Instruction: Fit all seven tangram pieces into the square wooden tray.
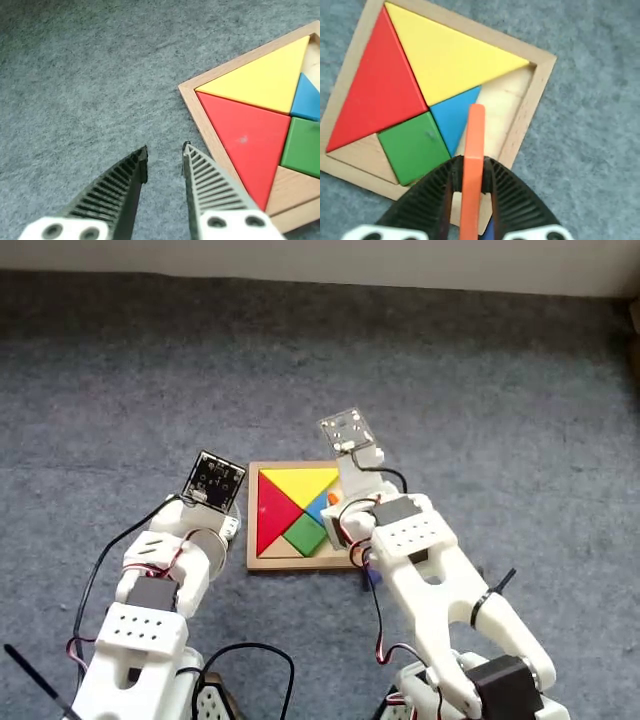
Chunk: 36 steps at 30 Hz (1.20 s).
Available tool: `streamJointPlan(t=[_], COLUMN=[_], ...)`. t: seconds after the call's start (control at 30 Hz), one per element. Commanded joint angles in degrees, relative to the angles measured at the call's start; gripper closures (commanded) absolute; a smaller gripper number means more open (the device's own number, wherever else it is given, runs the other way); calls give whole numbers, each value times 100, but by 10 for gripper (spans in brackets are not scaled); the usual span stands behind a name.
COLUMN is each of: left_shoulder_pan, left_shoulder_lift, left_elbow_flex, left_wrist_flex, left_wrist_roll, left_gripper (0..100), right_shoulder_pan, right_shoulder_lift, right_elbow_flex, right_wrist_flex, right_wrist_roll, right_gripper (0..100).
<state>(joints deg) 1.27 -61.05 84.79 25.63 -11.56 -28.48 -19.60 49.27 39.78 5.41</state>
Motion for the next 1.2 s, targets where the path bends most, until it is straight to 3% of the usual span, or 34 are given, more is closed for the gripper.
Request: streamJointPlan(t=[0.0,0.3,0.53,0.73,1.17], left_shoulder_pan=[101,101,110,119,101], left_shoulder_lift=[-92,-92,-92,-92,-92], left_elbow_flex=[-40,-40,-40,-40,-40], left_wrist_flex=[-79,-97,-88,-88,-88], left_wrist_roll=[26,26,26,26,26], left_gripper=[870,870,870,870,870], right_shoulder_pan=[57,198,189,154,-690], right_shoulder_lift=[-268,-198,673,760,813], right_elbow_flex=[-127,-163,-567,-1138,-1631], right_wrist_flex=[-470,-629,-602,251,734], right_wrist_roll=[88,79,70,70,70], right_gripper=[993,993,960,890,890])
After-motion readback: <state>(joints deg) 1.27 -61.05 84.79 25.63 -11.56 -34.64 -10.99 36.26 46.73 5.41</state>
